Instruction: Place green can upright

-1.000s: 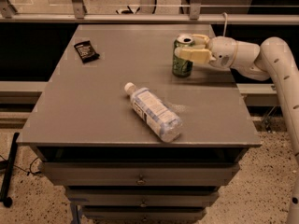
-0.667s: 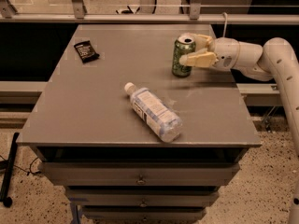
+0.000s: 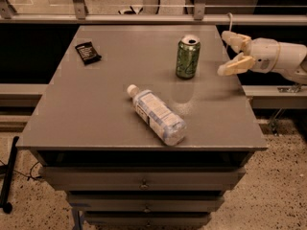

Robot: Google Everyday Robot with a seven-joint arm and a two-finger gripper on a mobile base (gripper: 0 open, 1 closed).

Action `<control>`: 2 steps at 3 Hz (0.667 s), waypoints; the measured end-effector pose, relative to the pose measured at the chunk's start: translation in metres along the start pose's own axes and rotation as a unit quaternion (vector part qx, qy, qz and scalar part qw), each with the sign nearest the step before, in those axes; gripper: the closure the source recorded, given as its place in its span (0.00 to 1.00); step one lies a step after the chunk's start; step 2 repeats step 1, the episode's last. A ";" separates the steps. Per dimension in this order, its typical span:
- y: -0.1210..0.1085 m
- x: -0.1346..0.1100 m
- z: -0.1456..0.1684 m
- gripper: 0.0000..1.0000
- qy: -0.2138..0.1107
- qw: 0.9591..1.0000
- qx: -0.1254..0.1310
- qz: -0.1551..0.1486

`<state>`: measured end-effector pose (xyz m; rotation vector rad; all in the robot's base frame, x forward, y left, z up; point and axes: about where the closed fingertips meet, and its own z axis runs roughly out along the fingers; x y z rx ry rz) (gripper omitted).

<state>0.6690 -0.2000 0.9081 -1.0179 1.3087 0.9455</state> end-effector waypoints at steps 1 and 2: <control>-0.002 -0.016 -0.065 0.00 0.059 0.997 0.051 -0.015; -0.002 -0.016 -0.065 0.00 0.059 0.997 0.051 -0.015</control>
Offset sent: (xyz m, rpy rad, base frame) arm 0.0000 0.0000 0.0000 0.0000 0.0000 0.0000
